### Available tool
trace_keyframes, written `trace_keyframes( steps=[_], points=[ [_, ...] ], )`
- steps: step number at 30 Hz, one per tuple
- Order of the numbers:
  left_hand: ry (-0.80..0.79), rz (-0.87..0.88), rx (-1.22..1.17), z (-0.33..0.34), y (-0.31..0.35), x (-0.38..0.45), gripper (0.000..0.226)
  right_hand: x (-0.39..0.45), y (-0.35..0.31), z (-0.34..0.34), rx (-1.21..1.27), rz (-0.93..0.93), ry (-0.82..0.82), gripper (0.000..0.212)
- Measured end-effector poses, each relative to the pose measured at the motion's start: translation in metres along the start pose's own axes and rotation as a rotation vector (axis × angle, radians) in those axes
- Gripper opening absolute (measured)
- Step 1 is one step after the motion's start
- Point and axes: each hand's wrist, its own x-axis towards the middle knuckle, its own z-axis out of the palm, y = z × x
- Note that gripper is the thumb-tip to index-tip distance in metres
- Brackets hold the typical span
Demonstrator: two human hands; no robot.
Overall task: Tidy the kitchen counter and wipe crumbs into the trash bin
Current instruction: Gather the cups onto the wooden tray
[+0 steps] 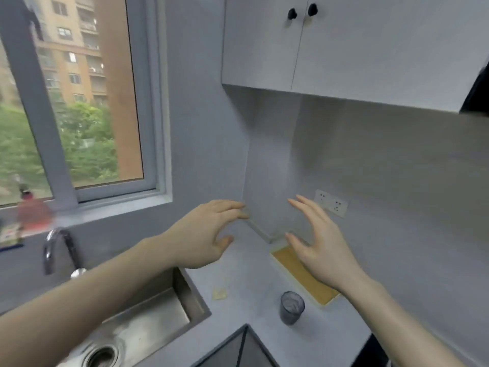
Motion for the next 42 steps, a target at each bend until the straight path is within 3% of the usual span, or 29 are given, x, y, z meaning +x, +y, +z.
trace_keyframes(
  steps=[5,12,16,21,34,39,42],
  points=[
    [-0.062,-0.384,-0.084,0.04,0.006,-0.174,0.048,-0.076,-0.044,0.083,0.187,-0.018,-0.34,0.063],
    [-0.123,-0.908,-0.167,0.069,0.039,-0.385,0.047,-0.149,-0.131,0.182,0.441,-0.022,-0.638,0.063],
    [-0.086,-1.121,-0.196,0.07,0.042,-0.469,0.047,-0.188,-0.181,0.225,0.525,-0.04,-0.747,0.063],
    [-0.072,-1.241,-0.236,0.062,0.016,-0.529,0.046,-0.221,-0.239,0.269,0.534,-0.082,-0.868,0.064],
    [-0.093,-1.476,-0.224,0.04,-0.195,-0.689,0.056,-0.222,-0.384,0.402,0.459,0.005,-0.877,0.066],
    [0.06,-1.718,-0.351,0.054,-0.25,-0.738,0.051,-0.23,-0.413,0.424,0.445,0.085,-0.853,0.066],
    [0.18,-1.857,-0.455,0.068,-0.271,-0.752,0.069,-0.236,-0.413,0.43,0.425,0.148,-0.848,0.067]
  ],
)
